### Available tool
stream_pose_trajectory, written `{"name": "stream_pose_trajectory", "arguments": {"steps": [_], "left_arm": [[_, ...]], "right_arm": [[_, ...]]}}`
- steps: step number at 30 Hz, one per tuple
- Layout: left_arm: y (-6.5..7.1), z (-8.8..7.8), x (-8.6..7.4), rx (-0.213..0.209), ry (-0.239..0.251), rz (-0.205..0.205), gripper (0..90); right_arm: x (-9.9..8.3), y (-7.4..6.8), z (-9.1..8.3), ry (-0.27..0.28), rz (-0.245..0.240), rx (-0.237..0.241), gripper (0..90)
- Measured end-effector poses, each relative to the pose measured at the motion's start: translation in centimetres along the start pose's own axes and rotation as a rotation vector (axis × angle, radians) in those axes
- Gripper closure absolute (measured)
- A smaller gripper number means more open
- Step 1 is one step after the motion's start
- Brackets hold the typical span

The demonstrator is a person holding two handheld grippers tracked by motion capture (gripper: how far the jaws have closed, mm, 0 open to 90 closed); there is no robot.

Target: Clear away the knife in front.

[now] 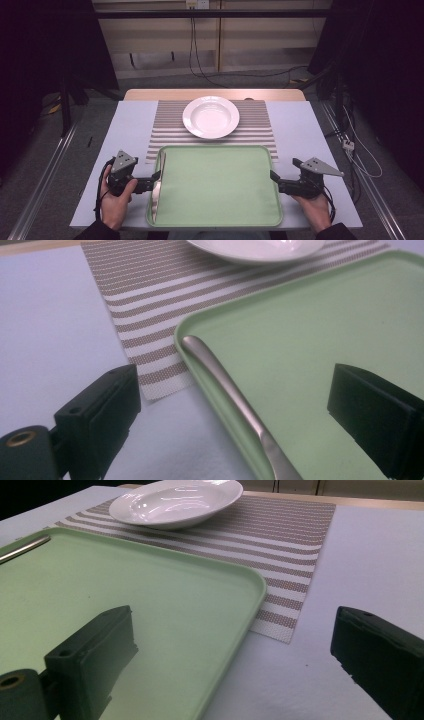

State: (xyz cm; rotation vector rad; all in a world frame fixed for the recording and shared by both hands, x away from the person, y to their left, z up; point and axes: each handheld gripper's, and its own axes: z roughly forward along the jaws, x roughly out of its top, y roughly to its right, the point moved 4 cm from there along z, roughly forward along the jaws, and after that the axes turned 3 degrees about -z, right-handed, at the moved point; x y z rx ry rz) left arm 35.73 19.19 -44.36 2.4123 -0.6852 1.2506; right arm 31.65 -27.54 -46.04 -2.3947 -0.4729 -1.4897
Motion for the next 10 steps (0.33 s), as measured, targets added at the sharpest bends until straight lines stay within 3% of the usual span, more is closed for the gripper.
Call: {"name": "stream_pose_trajectory", "arguments": {"steps": [4, 8, 10], "left_arm": [[0.16, -0.37, -0.19, 0.013, 0.028, 0.023, 6.4], [0.38, 0.02, -0.36, 0.003, 0.001, 0.042, 6.2], [0.24, 0.14, -0.42, 0.008, 0.004, 0.024, 6.3]], "right_arm": [[-0.01, -0.03, -0.1, 0.002, -0.003, 0.0, 3.8], [-0.03, -0.03, -0.07, 0.0, -0.004, -0.001, 3.8], [-0.02, -0.05, -0.11, 0.0, -0.004, -0.001, 3.8]]}}
